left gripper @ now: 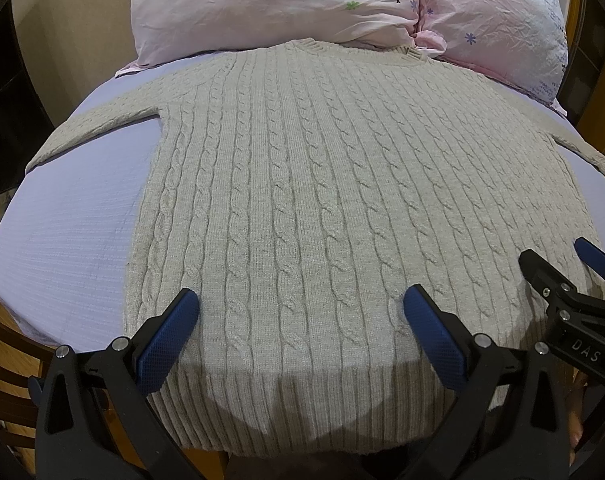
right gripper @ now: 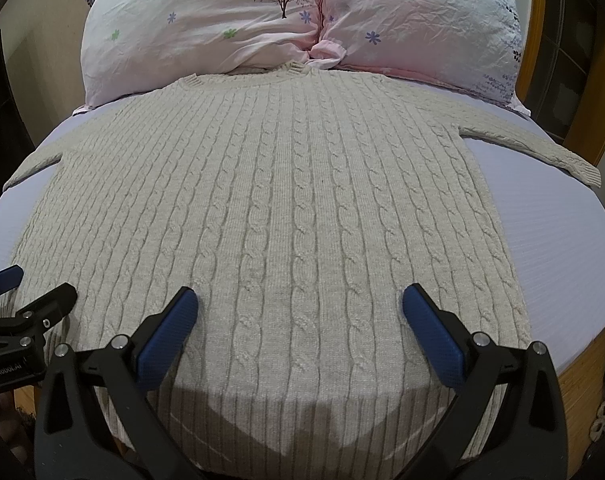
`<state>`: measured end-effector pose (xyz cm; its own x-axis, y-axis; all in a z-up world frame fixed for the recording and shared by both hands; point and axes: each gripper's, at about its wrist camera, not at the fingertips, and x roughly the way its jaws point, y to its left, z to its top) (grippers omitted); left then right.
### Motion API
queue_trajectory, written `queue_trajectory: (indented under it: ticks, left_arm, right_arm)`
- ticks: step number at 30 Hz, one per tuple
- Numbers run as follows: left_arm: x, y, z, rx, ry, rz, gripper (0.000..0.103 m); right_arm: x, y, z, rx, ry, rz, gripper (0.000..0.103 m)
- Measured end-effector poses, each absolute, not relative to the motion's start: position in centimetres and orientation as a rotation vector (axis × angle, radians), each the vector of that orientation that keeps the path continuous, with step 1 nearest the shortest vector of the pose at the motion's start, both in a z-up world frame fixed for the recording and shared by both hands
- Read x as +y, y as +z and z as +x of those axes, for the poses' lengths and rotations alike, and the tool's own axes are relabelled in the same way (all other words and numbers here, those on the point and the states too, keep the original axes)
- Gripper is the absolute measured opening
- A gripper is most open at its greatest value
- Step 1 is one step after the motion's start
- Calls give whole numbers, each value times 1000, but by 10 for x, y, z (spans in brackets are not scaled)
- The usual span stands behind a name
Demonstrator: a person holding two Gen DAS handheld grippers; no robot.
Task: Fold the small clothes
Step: 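Grasp the sweater sleeve with the right gripper and fold it across the body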
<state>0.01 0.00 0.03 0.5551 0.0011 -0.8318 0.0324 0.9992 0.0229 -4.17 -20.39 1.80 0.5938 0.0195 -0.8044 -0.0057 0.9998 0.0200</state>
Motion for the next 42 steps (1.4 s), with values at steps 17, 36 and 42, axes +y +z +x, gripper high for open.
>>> queue_trajectory:
  ticks: [17,36,42]
  left_arm:
    - [17,19,10,832,-73,22,102]
    - [171,44,78,605,151,-265,102]
    - [227,44,83,576,229,-345,102]
  right_arm:
    - [-411,66,12,712,-114,443,98]
    - [-619,37,129,645,-534,821,7]
    - [-417,137,168,530,-77,336,7]
